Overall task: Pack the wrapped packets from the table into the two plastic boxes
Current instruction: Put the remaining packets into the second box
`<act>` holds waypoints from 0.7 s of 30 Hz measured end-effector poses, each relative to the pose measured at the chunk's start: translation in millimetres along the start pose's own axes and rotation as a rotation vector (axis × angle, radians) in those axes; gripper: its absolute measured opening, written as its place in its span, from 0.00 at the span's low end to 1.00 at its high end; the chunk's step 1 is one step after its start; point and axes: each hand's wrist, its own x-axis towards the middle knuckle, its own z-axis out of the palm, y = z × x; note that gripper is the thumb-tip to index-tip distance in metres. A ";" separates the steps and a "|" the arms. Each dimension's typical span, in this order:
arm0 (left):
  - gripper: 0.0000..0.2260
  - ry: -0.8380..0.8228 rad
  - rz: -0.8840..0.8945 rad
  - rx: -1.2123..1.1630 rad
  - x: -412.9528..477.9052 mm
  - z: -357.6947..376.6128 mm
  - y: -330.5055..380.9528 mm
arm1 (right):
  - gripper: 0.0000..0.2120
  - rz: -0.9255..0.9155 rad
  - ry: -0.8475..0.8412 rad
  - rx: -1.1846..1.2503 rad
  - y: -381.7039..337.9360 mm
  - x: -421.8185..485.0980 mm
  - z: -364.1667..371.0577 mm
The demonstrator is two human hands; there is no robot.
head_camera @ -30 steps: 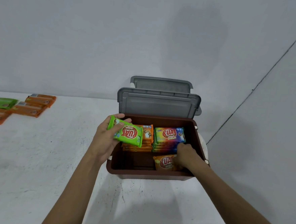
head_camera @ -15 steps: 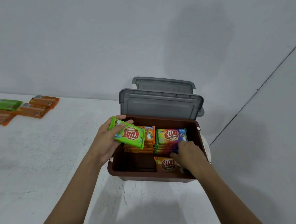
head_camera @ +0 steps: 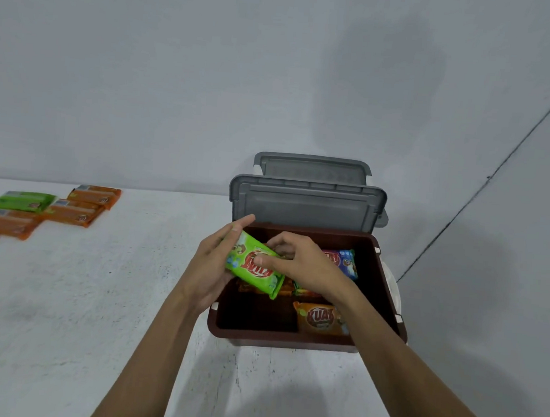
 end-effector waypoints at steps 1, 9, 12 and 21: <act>0.14 0.016 0.020 0.024 1.0 1.5 0.4 | 0.20 0.009 -0.023 0.043 -0.9 -0.1 1.4; 0.10 0.056 0.153 0.296 7.8 6.9 -0.7 | 0.13 0.002 -0.174 0.235 -4.8 -8.3 -7.0; 0.09 0.040 0.234 0.370 9.8 10.3 -0.7 | 0.12 0.027 -0.178 0.247 -1.3 -9.2 -10.4; 0.08 0.362 0.429 0.924 20.7 -9.8 -30.4 | 0.17 0.066 -0.032 0.323 7.6 -23.3 -23.3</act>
